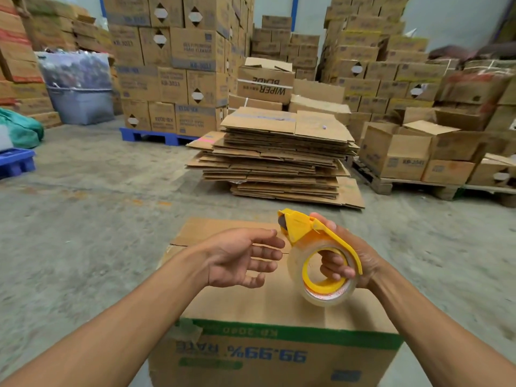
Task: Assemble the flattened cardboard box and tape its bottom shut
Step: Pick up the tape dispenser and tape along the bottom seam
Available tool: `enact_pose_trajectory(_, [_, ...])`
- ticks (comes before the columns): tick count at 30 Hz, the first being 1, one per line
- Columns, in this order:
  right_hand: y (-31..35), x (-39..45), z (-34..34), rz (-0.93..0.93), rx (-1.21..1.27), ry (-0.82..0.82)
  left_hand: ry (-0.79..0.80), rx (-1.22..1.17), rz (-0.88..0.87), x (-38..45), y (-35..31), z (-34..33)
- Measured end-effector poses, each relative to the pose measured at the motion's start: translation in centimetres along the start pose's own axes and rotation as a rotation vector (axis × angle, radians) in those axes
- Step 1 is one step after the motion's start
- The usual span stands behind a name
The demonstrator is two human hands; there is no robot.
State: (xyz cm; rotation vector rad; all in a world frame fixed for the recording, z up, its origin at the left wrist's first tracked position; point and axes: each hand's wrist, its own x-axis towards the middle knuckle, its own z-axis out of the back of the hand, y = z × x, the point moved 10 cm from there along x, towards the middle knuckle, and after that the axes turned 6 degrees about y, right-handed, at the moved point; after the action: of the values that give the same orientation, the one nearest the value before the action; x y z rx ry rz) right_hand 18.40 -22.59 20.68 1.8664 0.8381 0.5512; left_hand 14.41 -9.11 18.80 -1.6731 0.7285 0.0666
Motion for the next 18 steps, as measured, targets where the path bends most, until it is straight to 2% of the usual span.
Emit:
enact_pose_trajectory(5, [0.2, -0.4, 1.0, -0.014, -0.054, -0.026, 0.032, -0.102, 0.032, 0.0, 0.3, -0.4])
enact_pose_trajectory(18, [-0.1, -0.4, 1.1, -0.096, -0.228, -0.001, -0.034, -0.270, 0.046, 0.8, 1.6, -0.1])
